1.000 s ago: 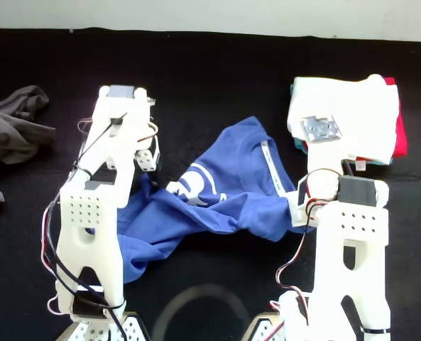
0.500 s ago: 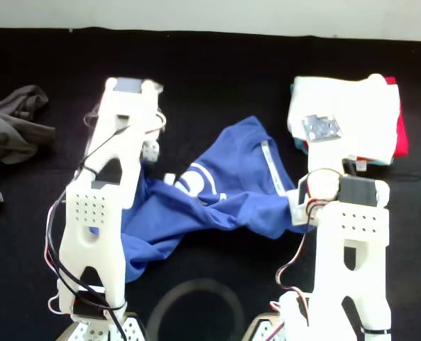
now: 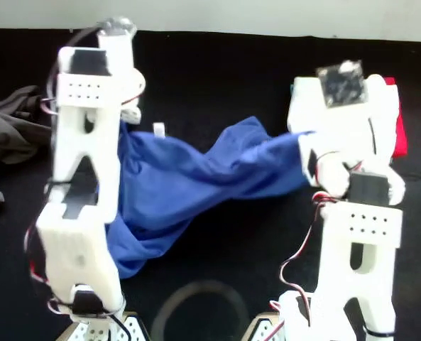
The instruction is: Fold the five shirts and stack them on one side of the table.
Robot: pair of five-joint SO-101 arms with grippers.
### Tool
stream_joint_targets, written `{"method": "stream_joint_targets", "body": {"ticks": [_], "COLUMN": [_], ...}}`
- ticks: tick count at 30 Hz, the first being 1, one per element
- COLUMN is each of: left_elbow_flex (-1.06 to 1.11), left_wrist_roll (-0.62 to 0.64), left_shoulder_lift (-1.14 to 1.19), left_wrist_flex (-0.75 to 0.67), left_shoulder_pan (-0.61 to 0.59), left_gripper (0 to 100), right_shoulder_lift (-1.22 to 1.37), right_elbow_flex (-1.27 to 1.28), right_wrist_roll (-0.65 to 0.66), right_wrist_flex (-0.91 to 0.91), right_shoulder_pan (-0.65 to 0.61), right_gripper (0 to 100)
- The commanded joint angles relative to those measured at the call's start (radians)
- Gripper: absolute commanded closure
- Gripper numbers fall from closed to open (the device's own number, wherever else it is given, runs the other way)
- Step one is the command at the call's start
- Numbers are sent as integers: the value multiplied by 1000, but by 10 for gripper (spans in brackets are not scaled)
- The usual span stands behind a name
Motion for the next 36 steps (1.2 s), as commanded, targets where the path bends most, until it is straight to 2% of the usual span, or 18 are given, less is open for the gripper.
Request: {"method": "stream_joint_targets", "body": {"ticks": [1,6,9,13,20,27,36], "left_elbow_flex": [21,31,51,41,-53,-162,-166], "left_wrist_roll": [5,5,5,5,0,-69,-78], "left_shoulder_lift": [-271,-481,-549,-621,-736,-834,-917], "left_wrist_flex": [8,8,8,8,8,6,6], "left_shoulder_pan": [-13,-16,-16,-15,-16,-16,-16], "left_gripper": [991,990,990,992,992,992,992], "right_shoulder_lift": [-12,-13,-13,-13,-24,-24,-25], "right_elbow_flex": [-219,-430,-536,-668,-894,-1052,-1340], "right_wrist_roll": [-6,-6,-6,-6,-6,-6,-5], "right_wrist_flex": [-19,-15,47,122,139,168,266], "right_shoulder_pan": [15,45,62,62,64,64,64], "right_gripper": [992,992,992,992,992,992,992]}}
